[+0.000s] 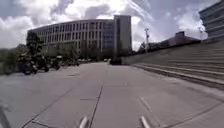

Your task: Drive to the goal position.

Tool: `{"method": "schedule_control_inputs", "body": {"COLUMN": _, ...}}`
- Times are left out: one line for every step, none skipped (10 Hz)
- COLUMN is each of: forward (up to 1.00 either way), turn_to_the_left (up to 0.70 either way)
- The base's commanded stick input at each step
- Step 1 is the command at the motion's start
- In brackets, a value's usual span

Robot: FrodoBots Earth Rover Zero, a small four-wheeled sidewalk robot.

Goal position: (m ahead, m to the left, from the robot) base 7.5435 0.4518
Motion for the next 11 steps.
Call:
{"method": "schedule_control_inputs", "body": {"forward": 0.70, "turn_to_the_left": 0.00}}
{"method": "schedule_control_inputs", "body": {"forward": 0.70, "turn_to_the_left": 0.00}}
{"method": "schedule_control_inputs", "body": {"forward": 0.70, "turn_to_the_left": 0.00}}
{"method": "schedule_control_inputs", "body": {"forward": 0.70, "turn_to_the_left": 0.00}}
{"method": "schedule_control_inputs", "body": {"forward": 0.70, "turn_to_the_left": 0.00}}
{"method": "schedule_control_inputs", "body": {"forward": 0.70, "turn_to_the_left": 0.00}}
{"method": "schedule_control_inputs", "body": {"forward": 0.70, "turn_to_the_left": 0.00}}
{"method": "schedule_control_inputs", "body": {"forward": 0.70, "turn_to_the_left": 0.00}}
{"method": "schedule_control_inputs", "body": {"forward": 0.70, "turn_to_the_left": 0.00}}
{"method": "schedule_control_inputs", "body": {"forward": 0.70, "turn_to_the_left": 0.00}}
{"method": "schedule_control_inputs", "body": {"forward": 0.70, "turn_to_the_left": 0.00}}
